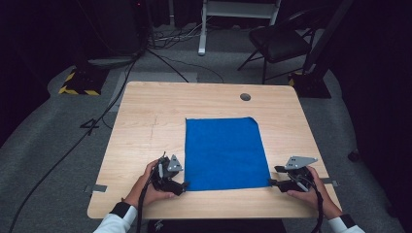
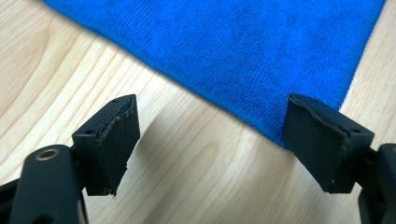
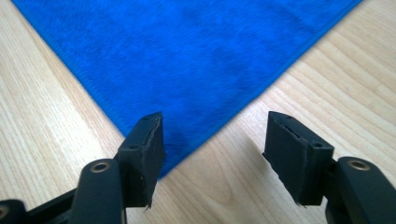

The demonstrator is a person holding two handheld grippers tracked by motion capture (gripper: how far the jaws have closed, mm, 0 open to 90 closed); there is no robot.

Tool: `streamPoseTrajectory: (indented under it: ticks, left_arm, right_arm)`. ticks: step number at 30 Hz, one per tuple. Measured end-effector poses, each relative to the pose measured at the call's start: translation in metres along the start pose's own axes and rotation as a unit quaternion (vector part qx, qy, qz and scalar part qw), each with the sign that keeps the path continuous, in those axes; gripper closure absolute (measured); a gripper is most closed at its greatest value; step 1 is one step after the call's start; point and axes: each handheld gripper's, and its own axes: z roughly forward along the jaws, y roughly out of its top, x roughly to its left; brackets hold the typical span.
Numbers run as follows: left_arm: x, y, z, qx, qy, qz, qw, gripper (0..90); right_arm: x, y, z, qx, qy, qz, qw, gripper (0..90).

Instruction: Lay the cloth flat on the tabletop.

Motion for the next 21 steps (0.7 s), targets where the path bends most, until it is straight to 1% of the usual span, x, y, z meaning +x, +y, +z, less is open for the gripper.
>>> streamPoseTrajectory:
  ticks: [2, 3, 4, 5, 7, 9, 11, 12, 13, 16, 17, 18, 19, 20, 21]
  left_arm:
    - [0.001, -0.001, -0.001, 0.0, 0.002, -0.002, 1.0, 19.6]
    - [0.002, -0.003, -0.003, -0.001, 0.002, -0.003, 1.0, 19.5]
    - [0.003, -0.004, -0.004, -0.005, 0.002, -0.003, 1.0, 19.5]
    - [0.003, -0.005, -0.006, -0.008, 0.003, -0.005, 1.0, 19.7]
    - [0.005, -0.006, -0.01, -0.019, 0.005, -0.011, 0.9997, 20.0]
    - [0.007, -0.007, -0.015, -0.03, 0.005, -0.013, 0.9995, 19.9]
    - [0.008, -0.008, -0.017, -0.033, 0.008, -0.013, 0.9993, 19.9]
    - [0.01, -0.008, -0.02, -0.039, 0.011, -0.016, 0.9991, 19.8]
    - [0.011, -0.008, -0.021, -0.04, 0.016, -0.017, 0.9989, 19.8]
    - [0.016, -0.005, -0.021, -0.05, 0.02, -0.018, 0.9984, 19.6]
    - [0.018, -0.003, -0.021, -0.053, 0.022, -0.019, 0.9981, 19.5]
    - [0.021, -0.002, -0.022, -0.054, 0.022, -0.016, 0.9981, 19.6]
    - [0.023, -0.001, -0.022, -0.06, 0.023, -0.021, 0.9977, 19.6]
    - [0.023, -0.001, -0.022, -0.06, 0.023, -0.021, 0.9977, 19.7]
    - [0.03, 0.002, -0.022, -0.073, 0.02, -0.024, 0.9968, 19.8]
  right_arm:
    - [-0.001, 0.0, -0.002, -0.003, -0.001, 0.0, 1.0, 37.0]
    - [-0.003, 0.002, -0.005, -0.012, -0.001, 0.006, 0.9999, 37.0]
    - [-0.004, 0.002, -0.006, -0.014, -0.005, 0.005, 0.9999, 37.0]
    - [-0.005, 0.004, -0.008, -0.018, -0.013, 0.003, 0.9998, 37.1]
    - [-0.006, 0.007, -0.01, -0.029, -0.014, 0.007, 0.9995, 37.8]
    - [-0.004, 0.01, -0.011, -0.033, -0.015, 0.004, 0.9993, 38.0]
    - [-0.003, 0.012, -0.011, -0.035, -0.013, 0.003, 0.9993, 38.4]
    - [-0.001, 0.015, -0.009, -0.039, -0.005, 0.004, 0.9992, 39.3]
    - [0.001, 0.017, -0.008, -0.039, -0.003, 0.002, 0.9992, 39.5]
    - [0.008, 0.025, -0.002, -0.044, 0.007, -0.006, 0.999, 41.0]
    - [0.011, 0.029, 0.001, -0.046, 0.009, -0.01, 0.9989, 41.6]
    - [0.015, 0.034, 0.004, -0.048, 0.014, -0.014, 0.9986, 42.2]
    - [0.02, 0.039, 0.007, -0.05, 0.019, -0.02, 0.9984, 42.8]
    - [0.024, 0.043, 0.01, -0.052, 0.023, -0.025, 0.9981, 43.5]
    - [0.03, 0.05, 0.015, -0.055, 0.03, -0.034, 0.9974, 44.3]
